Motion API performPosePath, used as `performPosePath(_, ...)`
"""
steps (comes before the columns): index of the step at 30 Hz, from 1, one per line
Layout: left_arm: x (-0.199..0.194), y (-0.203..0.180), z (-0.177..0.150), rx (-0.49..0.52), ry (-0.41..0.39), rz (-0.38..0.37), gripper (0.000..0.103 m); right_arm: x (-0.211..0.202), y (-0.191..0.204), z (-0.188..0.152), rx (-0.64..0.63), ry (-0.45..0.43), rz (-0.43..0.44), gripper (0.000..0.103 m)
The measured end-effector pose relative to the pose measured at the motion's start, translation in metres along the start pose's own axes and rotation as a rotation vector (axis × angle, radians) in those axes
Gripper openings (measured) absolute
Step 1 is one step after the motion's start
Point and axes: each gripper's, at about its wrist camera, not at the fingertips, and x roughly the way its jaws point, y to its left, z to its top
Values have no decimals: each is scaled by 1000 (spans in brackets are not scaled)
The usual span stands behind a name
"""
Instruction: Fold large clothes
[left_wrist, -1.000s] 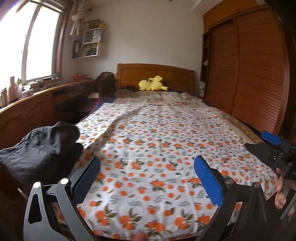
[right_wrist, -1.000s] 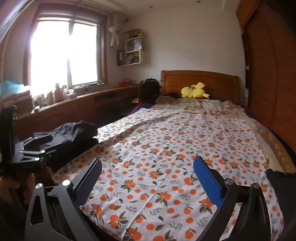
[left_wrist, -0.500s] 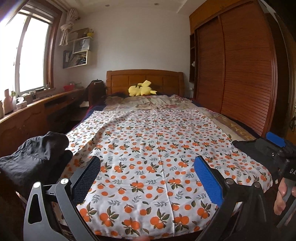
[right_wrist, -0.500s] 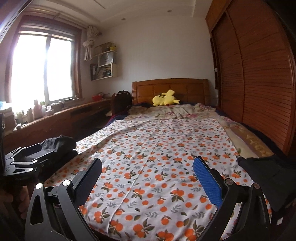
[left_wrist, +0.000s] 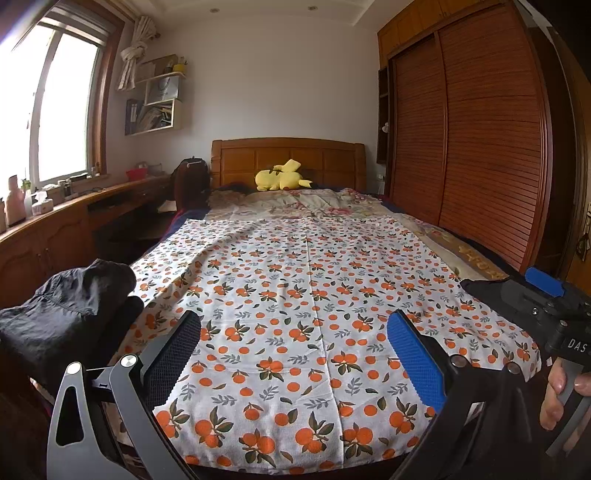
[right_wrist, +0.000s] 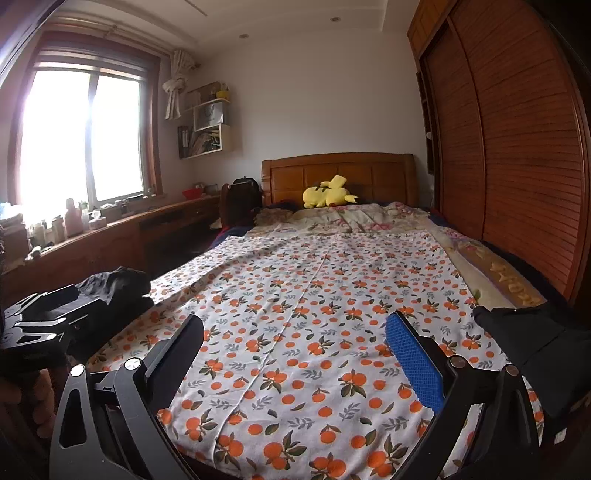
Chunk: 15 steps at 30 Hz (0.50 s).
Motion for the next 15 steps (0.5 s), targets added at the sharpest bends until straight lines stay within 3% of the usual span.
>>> performPosePath(15,-3,2,-2,-2,-1,0,101,1,-1,-4,5,0,-17,95)
